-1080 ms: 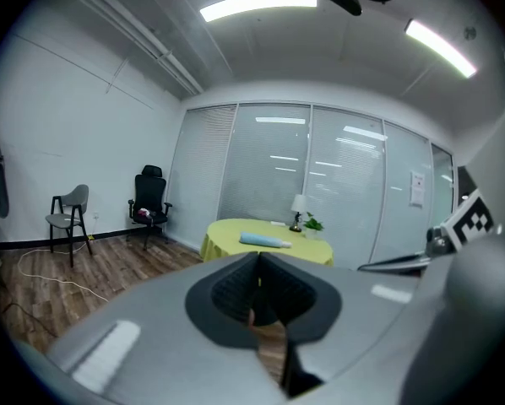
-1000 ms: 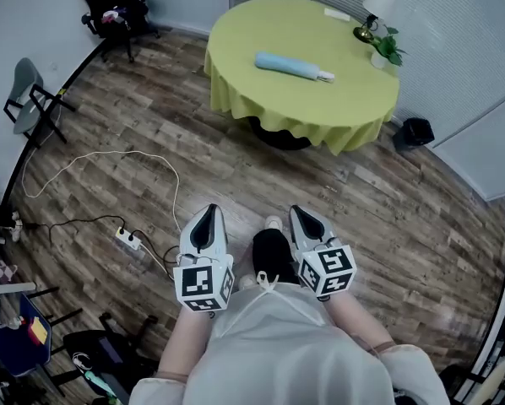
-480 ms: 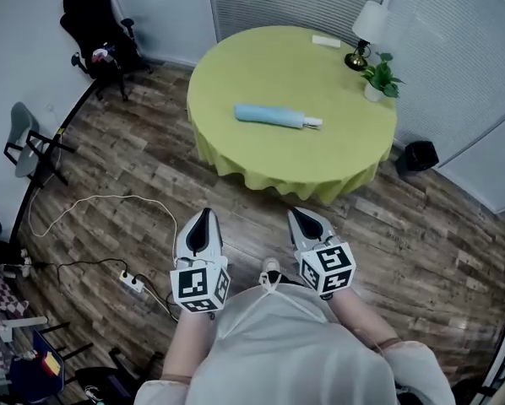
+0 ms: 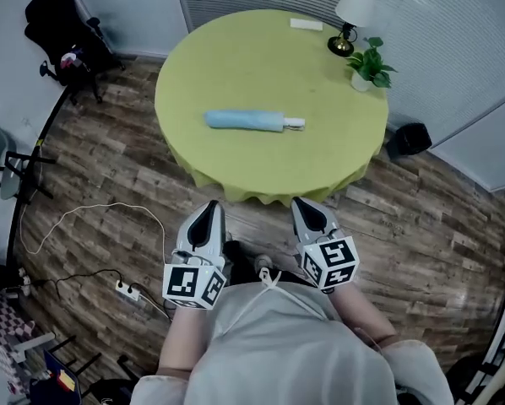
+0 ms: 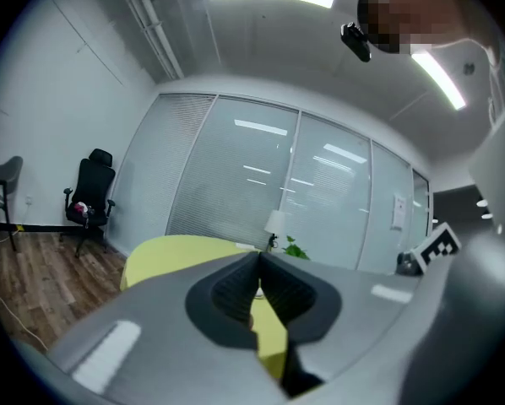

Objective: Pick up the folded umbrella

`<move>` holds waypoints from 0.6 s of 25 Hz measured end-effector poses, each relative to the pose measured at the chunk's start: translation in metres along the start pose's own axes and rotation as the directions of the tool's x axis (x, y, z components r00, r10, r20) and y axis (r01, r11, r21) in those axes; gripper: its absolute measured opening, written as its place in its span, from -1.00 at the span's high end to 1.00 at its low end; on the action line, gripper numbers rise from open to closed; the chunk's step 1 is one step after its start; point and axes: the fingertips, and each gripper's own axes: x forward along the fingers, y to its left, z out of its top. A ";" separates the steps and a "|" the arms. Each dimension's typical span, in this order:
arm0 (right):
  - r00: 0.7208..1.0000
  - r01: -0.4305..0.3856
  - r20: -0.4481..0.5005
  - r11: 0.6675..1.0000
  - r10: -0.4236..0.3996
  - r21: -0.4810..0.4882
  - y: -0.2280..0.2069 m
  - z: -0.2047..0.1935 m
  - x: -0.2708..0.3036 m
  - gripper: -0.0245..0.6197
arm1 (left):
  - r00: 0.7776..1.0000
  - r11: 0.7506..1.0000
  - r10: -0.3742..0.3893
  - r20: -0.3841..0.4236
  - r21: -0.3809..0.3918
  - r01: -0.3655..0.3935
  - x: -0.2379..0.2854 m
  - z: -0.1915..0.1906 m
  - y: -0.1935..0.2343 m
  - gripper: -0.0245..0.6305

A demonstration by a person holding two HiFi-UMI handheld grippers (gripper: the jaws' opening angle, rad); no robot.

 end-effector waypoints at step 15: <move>0.966 0.255 0.015 0.962 -0.257 0.097 -0.072 0.058 0.135 0.92 | 0.959 0.970 -0.214 -0.185 0.078 0.231 0.202 0.005 0.090 0.91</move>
